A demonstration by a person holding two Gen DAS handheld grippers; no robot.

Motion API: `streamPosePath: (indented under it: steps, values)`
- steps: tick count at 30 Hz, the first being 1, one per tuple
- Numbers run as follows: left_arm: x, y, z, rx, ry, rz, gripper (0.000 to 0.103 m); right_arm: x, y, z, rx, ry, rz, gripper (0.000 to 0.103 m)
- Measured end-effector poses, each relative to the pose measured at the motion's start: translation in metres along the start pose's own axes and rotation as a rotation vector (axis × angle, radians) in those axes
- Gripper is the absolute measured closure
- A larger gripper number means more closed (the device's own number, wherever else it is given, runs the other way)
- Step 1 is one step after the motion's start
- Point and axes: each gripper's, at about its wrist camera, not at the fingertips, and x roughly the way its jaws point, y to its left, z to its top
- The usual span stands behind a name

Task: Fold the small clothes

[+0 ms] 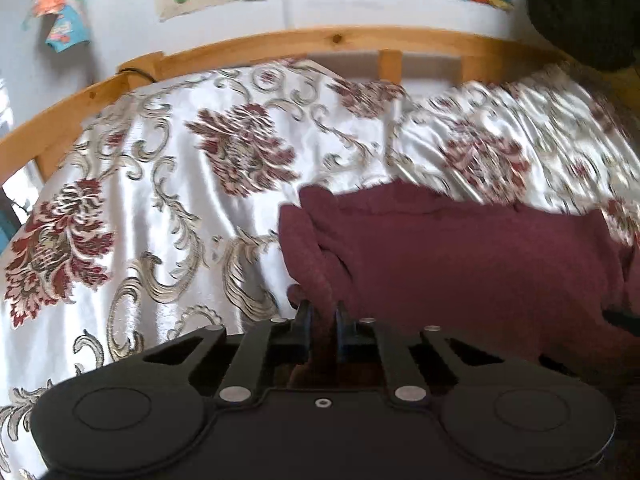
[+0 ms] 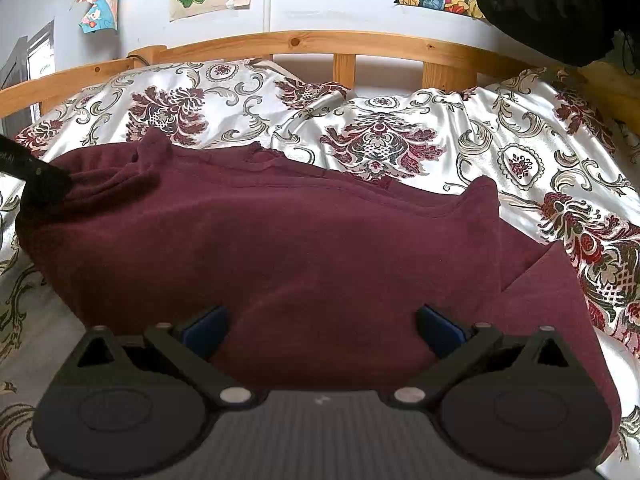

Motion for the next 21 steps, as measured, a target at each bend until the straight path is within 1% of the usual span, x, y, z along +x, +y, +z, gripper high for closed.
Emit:
streamPosePath:
  steps: [2,3,5,6,8,11,13,15,17,19,21]
  values:
    - [-0.005,0.004,0.009,-0.077,-0.034,-0.009,0.093,-0.005,-0.005,0.007,-0.002,0.023,0.028,0.000]
    - [-0.009,0.006,0.014,-0.126,-0.053,-0.035,0.094,-0.010,-0.008,0.011,0.012,0.013,0.044,0.000]
    - [-0.015,0.002,0.024,-0.170,-0.079,-0.096,0.094,-0.022,-0.020,0.019,0.062,-0.045,0.053,0.000]
    - [-0.018,-0.003,0.028,-0.168,-0.096,-0.121,0.094,-0.031,-0.028,0.024,0.090,-0.076,0.035,0.000]
    - [-0.028,-0.020,0.035,-0.127,-0.134,-0.179,0.094,-0.042,-0.043,0.032,0.120,-0.103,-0.005,0.000]
    - [-0.041,-0.048,0.044,-0.069,-0.166,-0.270,0.094,-0.056,-0.075,0.042,0.168,-0.116,-0.081,0.000]
    - [-0.047,-0.071,0.047,-0.032,-0.171,-0.325,0.094,-0.064,-0.103,0.046,0.224,-0.111,-0.136,0.000]
    - [-0.049,-0.098,0.046,0.022,-0.167,-0.371,0.094,-0.068,-0.127,0.049,0.278,-0.109,-0.164,0.000]
    - [-0.047,-0.124,0.041,0.071,-0.143,-0.416,0.094,-0.069,-0.153,0.050,0.331,-0.111,-0.205,0.000]
    - [-0.041,-0.146,0.032,0.110,-0.100,-0.453,0.094,-0.068,-0.171,0.050,0.369,-0.095,-0.232,0.000]
    - [-0.034,-0.164,0.022,0.148,-0.054,-0.471,0.094,-0.067,-0.185,0.048,0.412,-0.089,-0.244,0.000]
